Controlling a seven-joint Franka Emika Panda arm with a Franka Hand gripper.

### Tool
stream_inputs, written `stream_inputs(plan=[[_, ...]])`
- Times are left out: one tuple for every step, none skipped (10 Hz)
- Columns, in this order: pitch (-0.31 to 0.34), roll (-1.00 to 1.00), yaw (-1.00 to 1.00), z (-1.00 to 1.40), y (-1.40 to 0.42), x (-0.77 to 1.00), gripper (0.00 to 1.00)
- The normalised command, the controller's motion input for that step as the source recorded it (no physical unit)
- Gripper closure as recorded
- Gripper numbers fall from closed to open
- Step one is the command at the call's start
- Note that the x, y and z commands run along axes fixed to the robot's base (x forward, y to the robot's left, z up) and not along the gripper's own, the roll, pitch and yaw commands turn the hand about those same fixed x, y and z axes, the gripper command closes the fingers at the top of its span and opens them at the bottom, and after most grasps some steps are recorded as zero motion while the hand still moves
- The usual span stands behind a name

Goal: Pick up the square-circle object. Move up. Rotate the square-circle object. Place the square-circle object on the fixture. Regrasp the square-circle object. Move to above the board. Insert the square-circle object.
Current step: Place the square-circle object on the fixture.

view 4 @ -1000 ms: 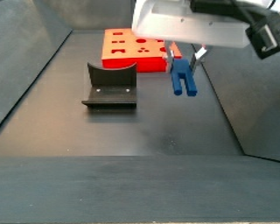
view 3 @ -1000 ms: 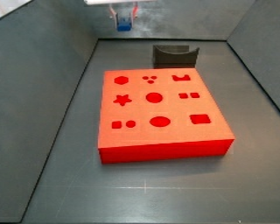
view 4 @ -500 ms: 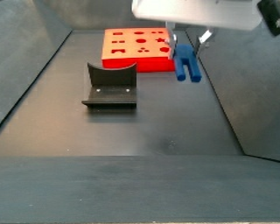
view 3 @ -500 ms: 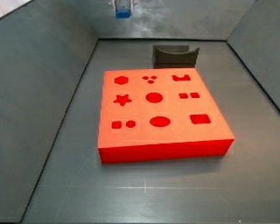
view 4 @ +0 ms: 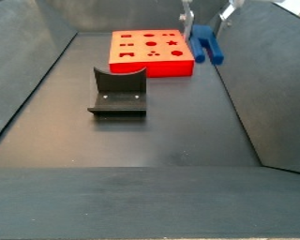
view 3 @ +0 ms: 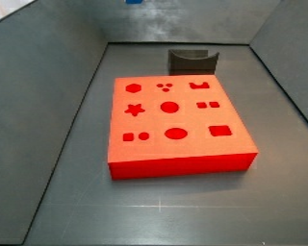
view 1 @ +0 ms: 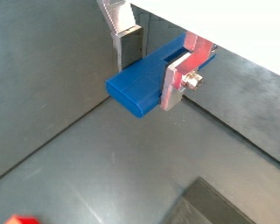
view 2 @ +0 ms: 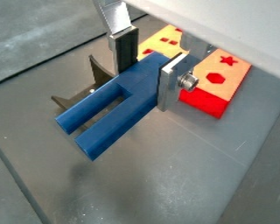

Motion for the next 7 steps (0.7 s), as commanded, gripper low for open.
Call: stream_inputs(plan=[[-0.116,-0.09,0.31,0.01,-0.62,1.00,1.00],[-0.106,-0.09,0.25,0.00,-0.56,1.00,1.00],[-0.076,-0.10,0.17,0.00,-0.45,1.00,1.00],[-0.039,-0.11,0.10,-0.01,-0.36,1.00,1.00],[-0.015,-0.08,0.06,-0.03,-0.28,1.00,1.00],[-0.007,-0.07,0.05,-0.03,-0.24,1.00,1.00],[0.009,-0.06,0.05,-0.03,-0.18,1.00,1.00]])
